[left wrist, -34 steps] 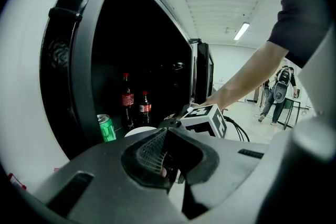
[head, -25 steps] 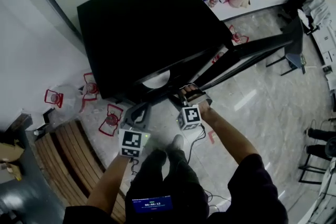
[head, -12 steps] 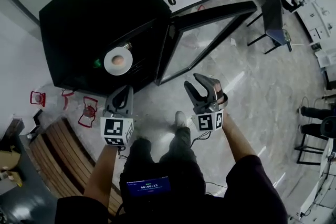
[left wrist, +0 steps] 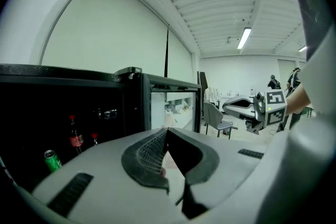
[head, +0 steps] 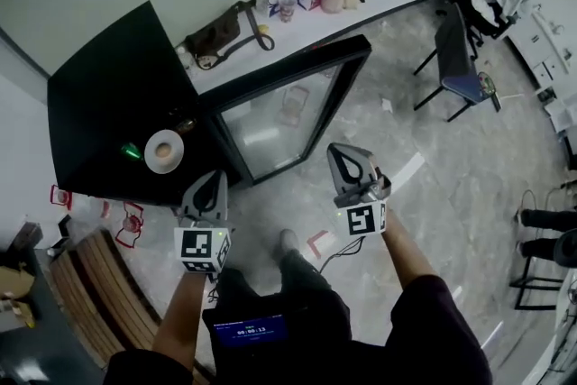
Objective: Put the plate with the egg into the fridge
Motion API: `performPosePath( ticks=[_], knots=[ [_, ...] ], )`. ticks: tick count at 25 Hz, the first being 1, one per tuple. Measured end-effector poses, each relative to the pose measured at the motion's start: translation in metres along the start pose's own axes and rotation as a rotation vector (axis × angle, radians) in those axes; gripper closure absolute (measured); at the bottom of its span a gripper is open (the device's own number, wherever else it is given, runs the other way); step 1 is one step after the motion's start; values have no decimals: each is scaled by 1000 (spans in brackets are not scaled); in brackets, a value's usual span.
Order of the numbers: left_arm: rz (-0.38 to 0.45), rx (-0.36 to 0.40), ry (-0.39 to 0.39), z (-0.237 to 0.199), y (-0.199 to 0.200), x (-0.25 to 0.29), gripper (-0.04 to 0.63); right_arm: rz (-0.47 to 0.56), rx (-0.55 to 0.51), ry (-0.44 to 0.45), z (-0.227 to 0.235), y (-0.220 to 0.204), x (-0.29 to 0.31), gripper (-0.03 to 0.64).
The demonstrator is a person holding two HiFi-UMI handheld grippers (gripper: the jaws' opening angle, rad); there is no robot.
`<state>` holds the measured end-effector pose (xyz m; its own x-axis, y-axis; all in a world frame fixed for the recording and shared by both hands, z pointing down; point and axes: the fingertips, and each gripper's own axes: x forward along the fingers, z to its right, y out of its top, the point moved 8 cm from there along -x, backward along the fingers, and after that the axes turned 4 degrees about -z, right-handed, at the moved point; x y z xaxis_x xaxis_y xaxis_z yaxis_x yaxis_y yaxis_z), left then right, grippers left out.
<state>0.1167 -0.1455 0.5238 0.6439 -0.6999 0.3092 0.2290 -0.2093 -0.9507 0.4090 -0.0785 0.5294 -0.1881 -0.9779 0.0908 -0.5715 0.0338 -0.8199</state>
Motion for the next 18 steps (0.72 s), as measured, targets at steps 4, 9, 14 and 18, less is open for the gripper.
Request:
performPosePath(
  ticks=[4,9,14,18],
  knots=[
    [43,14,1,29,27,12,586,-26,208,51,49,-10,-6,609],
    [88,73,-62,57,62,30,586,-18,384,162,115,-8,10,610],
    [138,104,-139,85,108,52,586,-82,350,319,177,-17,38,609],
    [116,97,-182,103,133,76,586,-167,396,422,229,-28,72,606]
  ],
)
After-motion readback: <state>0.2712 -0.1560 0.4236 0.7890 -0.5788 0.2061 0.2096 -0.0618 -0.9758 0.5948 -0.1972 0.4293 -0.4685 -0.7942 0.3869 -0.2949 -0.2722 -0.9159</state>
